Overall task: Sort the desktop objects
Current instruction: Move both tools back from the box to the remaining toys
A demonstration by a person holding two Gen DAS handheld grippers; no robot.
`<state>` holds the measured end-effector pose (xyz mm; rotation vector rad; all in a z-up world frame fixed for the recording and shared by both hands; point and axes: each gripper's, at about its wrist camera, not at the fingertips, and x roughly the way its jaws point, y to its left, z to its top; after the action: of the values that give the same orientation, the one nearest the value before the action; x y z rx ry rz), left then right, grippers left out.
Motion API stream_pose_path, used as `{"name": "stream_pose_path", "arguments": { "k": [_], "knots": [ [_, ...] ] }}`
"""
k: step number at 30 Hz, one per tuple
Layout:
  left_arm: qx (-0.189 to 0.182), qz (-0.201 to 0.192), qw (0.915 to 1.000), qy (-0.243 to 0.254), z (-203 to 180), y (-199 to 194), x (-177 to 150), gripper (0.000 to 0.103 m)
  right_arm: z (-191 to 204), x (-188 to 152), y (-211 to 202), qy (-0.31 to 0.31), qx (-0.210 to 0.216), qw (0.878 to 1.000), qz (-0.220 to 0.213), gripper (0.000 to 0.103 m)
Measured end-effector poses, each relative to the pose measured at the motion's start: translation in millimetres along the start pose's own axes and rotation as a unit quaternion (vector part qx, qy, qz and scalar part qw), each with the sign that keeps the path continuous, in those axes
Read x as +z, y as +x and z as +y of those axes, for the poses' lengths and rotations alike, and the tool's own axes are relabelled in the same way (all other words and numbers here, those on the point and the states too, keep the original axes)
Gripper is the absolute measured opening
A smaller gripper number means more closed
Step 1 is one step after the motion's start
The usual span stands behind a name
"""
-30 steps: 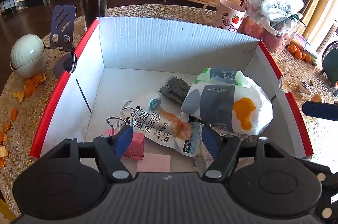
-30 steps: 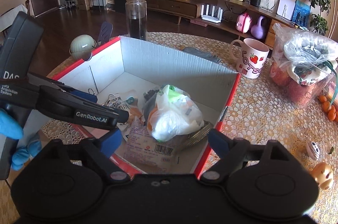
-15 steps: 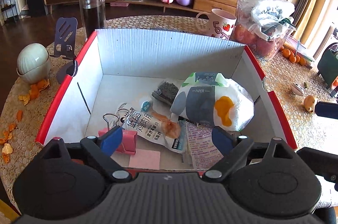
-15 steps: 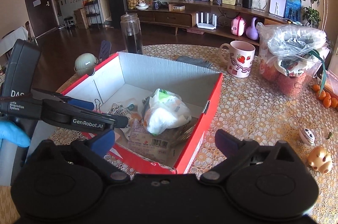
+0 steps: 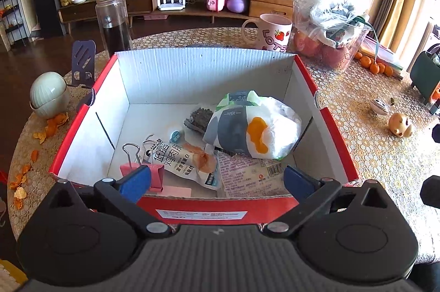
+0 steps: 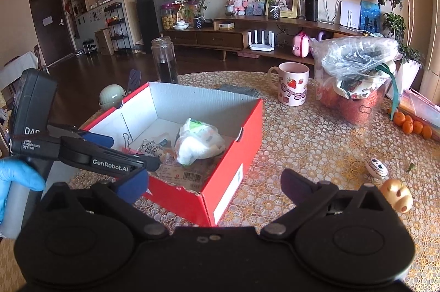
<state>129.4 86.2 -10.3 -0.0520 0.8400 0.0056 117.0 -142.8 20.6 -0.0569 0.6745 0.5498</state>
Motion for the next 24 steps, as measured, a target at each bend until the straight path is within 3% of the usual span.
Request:
{"name": "stream_pose_path", "arguments": {
  "k": [14,24],
  "knots": [
    [-0.008,-0.001,0.9999,-0.007,-29.7,-27.4,-12.9,0.103,-54.0,-37.9,-57.7,0.040,-0.027,0.999,-0.023,0.102],
    [-0.048,0.000,0.9982,0.037,-93.5,-34.1,-11.4,0.103,-100.1,-67.8,-85.3,0.066,-0.061,0.996,-0.026,0.102]
  ]
}}
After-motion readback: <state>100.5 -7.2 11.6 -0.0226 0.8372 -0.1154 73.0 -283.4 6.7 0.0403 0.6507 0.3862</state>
